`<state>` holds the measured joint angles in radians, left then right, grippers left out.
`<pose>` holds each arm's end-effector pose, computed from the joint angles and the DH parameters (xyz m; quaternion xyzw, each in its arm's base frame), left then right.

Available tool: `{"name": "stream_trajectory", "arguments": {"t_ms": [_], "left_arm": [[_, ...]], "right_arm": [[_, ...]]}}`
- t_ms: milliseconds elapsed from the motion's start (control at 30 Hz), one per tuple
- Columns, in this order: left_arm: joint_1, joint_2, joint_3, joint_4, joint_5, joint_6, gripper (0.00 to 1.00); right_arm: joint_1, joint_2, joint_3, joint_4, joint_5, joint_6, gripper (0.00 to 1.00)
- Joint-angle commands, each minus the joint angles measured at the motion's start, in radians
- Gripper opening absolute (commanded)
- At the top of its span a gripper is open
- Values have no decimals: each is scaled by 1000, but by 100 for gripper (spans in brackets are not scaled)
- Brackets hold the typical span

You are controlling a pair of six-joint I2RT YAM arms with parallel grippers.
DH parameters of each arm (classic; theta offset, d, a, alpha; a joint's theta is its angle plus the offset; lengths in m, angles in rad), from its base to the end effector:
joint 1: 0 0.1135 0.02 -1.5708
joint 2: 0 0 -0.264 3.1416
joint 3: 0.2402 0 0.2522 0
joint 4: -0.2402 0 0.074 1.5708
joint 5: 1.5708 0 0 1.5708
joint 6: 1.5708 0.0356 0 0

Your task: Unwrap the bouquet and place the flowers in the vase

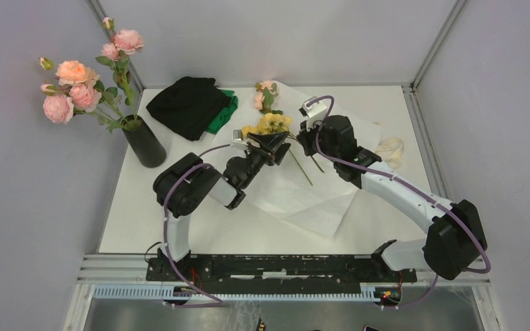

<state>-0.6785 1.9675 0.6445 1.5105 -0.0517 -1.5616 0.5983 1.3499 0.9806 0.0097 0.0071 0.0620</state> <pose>0.2720 -0.2169 0.1547 -0.2905 0.5679 -0.6859 0.3503 0.2603 0.1771 0.3000 -0.2159 0.7933 0.1818 0.5395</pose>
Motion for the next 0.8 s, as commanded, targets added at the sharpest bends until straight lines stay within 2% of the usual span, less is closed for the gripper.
{"name": "stream_trajectory", "arguments": {"t_ms": [0,433,567,633,767], "left_arm": [[-4,57,80,228,-21,-43,84],[-33,146,186,228,-1,-138,83],[-35,172,217,228,2,-159,73],[-38,177,219,228,-1,-164,59],[-42,177,205,228,-7,-178,49]], "right_arm": [[4,-38,25,11,-4,-10,0],[6,-11,15,24,-35,2,0],[6,-13,17,17,-36,0,0],[8,-18,14,16,-32,-2,0],[9,-13,15,15,-24,-5,0]]}}
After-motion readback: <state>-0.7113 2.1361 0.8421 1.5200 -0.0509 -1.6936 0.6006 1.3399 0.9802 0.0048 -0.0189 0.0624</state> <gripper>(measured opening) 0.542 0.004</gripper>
